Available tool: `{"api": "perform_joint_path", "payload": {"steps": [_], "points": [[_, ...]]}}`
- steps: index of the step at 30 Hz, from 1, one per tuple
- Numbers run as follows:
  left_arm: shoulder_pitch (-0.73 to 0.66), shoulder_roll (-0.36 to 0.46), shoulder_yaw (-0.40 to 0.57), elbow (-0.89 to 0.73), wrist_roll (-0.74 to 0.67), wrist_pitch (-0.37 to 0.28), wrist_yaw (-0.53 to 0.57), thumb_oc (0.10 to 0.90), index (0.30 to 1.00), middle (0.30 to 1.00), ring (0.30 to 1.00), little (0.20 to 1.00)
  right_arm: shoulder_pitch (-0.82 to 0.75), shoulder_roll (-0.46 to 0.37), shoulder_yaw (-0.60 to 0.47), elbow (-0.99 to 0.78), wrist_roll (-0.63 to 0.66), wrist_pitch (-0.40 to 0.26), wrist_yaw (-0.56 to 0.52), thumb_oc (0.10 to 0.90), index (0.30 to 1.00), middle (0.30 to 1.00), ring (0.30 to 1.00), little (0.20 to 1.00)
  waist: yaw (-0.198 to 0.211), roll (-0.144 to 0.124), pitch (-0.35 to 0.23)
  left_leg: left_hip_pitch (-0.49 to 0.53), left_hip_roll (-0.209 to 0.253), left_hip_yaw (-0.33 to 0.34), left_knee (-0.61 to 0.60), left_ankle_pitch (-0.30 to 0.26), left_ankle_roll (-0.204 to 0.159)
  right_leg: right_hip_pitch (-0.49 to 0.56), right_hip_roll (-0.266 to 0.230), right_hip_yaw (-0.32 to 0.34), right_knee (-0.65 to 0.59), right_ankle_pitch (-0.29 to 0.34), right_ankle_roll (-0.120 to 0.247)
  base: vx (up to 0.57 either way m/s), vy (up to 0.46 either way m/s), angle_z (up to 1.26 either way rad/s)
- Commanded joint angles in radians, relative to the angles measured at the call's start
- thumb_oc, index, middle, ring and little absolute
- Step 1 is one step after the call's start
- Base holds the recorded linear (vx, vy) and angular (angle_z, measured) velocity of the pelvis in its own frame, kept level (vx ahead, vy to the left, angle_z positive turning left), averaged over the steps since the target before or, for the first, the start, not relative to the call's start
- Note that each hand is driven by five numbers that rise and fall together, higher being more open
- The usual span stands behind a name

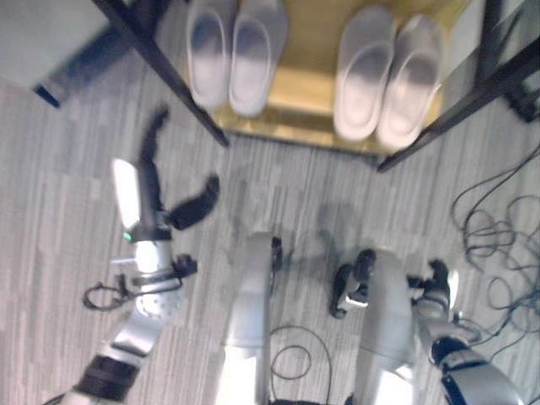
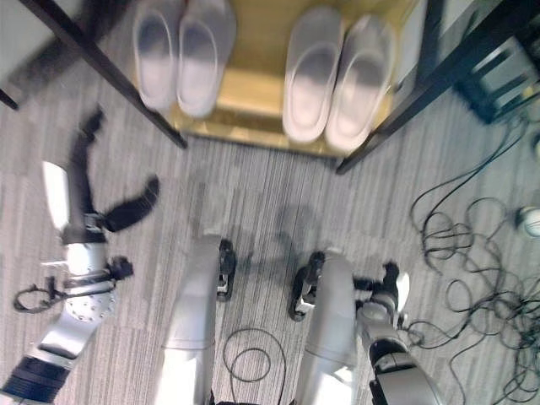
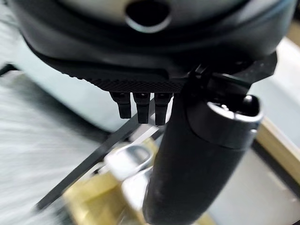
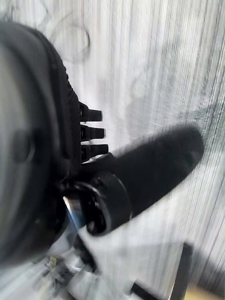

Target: Arrange the slippers neatly on the shoe rack.

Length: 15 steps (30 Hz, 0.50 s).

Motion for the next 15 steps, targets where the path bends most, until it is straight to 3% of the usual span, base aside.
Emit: {"api": "perform_joint_path", "payload": {"steps": [1,2,3,5,6,7,8,9,13,15], "points": [[-0.009,-0.029,-0.041,0.006,0.032,-0.044,0.061,0.800,0.900,0.900,0.900,0.900,-0.018,0.043,-0.022,-0.020,-0.016,-0.069,-0.029,0.800,0.900,0.900,0.900,0.900,-0.010,-0.035,-0.104,0.125,0.038,-0.055,-0.174,0.051,0.034,0.024,-0.079,0.026,-0.241,0.140,0.017,0.05,-0.007,0.22],[0.001,-0.047,-0.034,0.030,0.025,-0.046,0.064,0.800,0.900,0.900,0.900,0.900,0.009,0.058,-0.032,-0.015,-0.016,-0.070,-0.029,0.800,0.900,0.900,0.900,0.900,-0.019,-0.037,-0.117,0.166,0.031,-0.046,-0.236,0.071,0.027,0.070,-0.083,0.011,-0.305,0.155,0.020,0.14,0.029,0.29],[0.024,-0.084,-0.034,0.067,0.000,-0.062,0.060,0.800,0.900,0.900,0.900,0.900,0.097,0.081,-0.061,-0.026,-0.018,-0.083,-0.029,0.800,0.900,0.900,0.900,0.900,-0.049,-0.037,-0.153,0.330,0.013,-0.017,-0.456,0.135,0.011,0.237,-0.089,-0.036,-0.498,0.219,0.045,0.14,0.066,0.33],[0.025,-0.094,-0.038,0.075,-0.002,-0.068,0.056,0.800,0.900,0.900,0.900,0.900,0.118,0.085,-0.062,-0.033,-0.021,-0.086,-0.032,0.800,0.900,0.900,0.900,0.900,-0.059,-0.035,-0.158,0.398,0.011,-0.011,-0.538,0.169,0.005,0.306,-0.094,-0.055,-0.563,0.250,0.056,0.07,0.072,0.54],[0.023,-0.100,-0.058,0.087,0.018,-0.067,0.031,0.800,0.900,0.900,0.900,0.900,0.149,0.091,-0.073,-0.036,-0.030,-0.087,-0.029,0.800,0.900,0.900,0.900,0.900,-0.070,-0.034,-0.181,0.519,0.002,0.000,-0.713,0.251,-0.004,0.433,-0.106,-0.098,-0.702,0.334,0.070,0.00,0.047,0.65],[0.023,-0.100,-0.059,0.087,0.018,-0.068,0.031,0.800,0.900,0.900,0.900,0.900,0.149,0.091,-0.073,-0.036,-0.030,-0.087,-0.029,0.800,0.900,0.900,0.900,0.900,-0.071,-0.033,-0.175,0.529,0.001,-0.001,-0.721,0.255,-0.004,0.444,-0.105,-0.101,-0.709,0.337,0.070,0.10,0.083,0.49],[0.022,-0.127,-0.074,0.143,0.025,-0.062,0.014,0.800,0.900,0.900,0.900,0.900,0.166,0.092,-0.068,-0.039,-0.033,-0.084,-0.026,0.800,0.900,0.900,0.900,0.900,-0.079,-0.029,-0.190,0.658,-0.005,0.019,-0.853,0.299,-0.021,0.580,-0.103,-0.138,-0.834,0.389,0.094,0.14,0.044,0.20],[0.024,-0.145,-0.074,0.180,0.015,-0.054,0.002,0.800,0.900,0.900,0.900,0.900,0.177,0.093,-0.062,-0.049,-0.031,-0.083,-0.022,0.800,0.900,0.900,0.900,0.900,-0.088,-0.033,-0.204,0.707,-0.003,0.028,-0.911,0.316,-0.029,0.628,-0.098,-0.147,-0.884,0.415,0.103,0.19,0.062,0.17],[0.042,-0.265,-0.043,0.508,-0.037,-0.017,-0.031,0.800,0.900,0.900,0.900,0.900,0.206,0.119,-0.044,-0.051,-0.009,-0.076,0.012,0.800,0.900,0.900,0.900,0.900,-0.104,-0.036,-0.250,0.967,-0.010,0.067,-1.188,0.392,-0.035,0.861,-0.074,-0.160,-1.150,0.541,0.139,0.20,0.079,-0.06],[0.047,-0.309,-0.011,0.615,-0.062,0.004,-0.020,0.800,0.900,0.900,0.900,0.900,0.207,0.123,-0.032,-0.057,-0.020,-0.072,0.013,0.800,0.900,0.900,0.900,0.900,-0.106,-0.037,-0.270,1.069,-0.023,0.093,-1.297,0.410,-0.031,0.927,-0.072,-0.150,-1.234,0.607,0.161,0.11,0.149,-0.28]]}}
